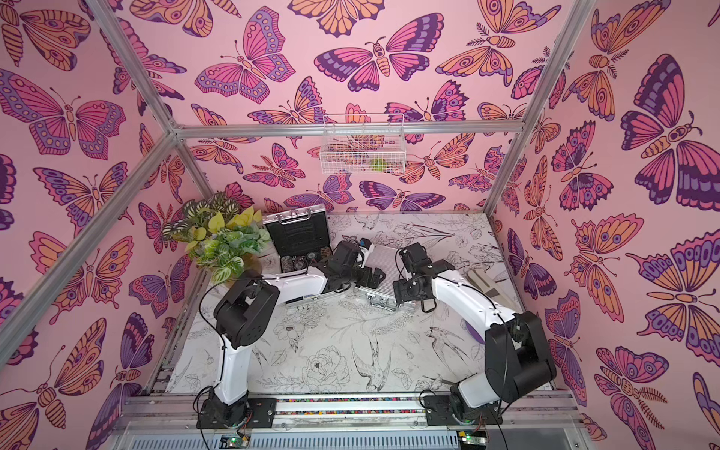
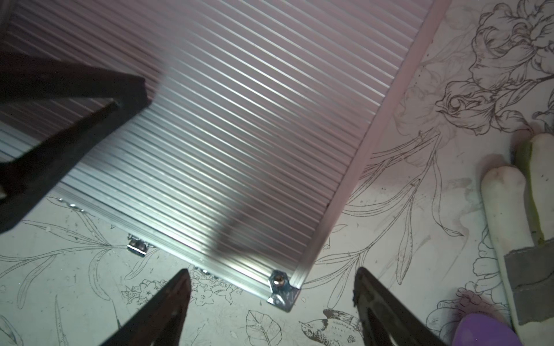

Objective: Close the poker set cases
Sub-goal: Adjust the poker set case at the center of the board.

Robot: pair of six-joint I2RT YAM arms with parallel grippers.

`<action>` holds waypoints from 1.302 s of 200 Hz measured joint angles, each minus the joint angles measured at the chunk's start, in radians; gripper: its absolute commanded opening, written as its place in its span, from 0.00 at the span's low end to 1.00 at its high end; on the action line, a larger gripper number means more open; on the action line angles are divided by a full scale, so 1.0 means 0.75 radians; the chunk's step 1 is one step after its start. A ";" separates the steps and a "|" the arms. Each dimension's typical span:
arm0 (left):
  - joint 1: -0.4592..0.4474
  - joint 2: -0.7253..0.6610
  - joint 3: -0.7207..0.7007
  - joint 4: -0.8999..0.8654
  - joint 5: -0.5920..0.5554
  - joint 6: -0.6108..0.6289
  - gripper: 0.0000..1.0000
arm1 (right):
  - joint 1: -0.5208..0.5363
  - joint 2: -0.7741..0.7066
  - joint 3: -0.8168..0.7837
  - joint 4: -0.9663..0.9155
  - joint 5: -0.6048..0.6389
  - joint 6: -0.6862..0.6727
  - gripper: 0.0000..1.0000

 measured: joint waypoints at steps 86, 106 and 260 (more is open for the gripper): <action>0.000 0.000 -0.002 0.006 0.000 -0.001 0.98 | 0.000 0.050 -0.127 0.081 -0.190 0.052 0.98; 0.001 0.000 -0.002 0.006 -0.001 -0.001 0.98 | 0.000 0.087 -0.127 0.139 -0.201 0.070 0.97; 0.033 0.006 -0.003 0.052 -0.056 -0.005 0.98 | -0.099 0.401 0.171 0.159 -0.144 -0.043 0.98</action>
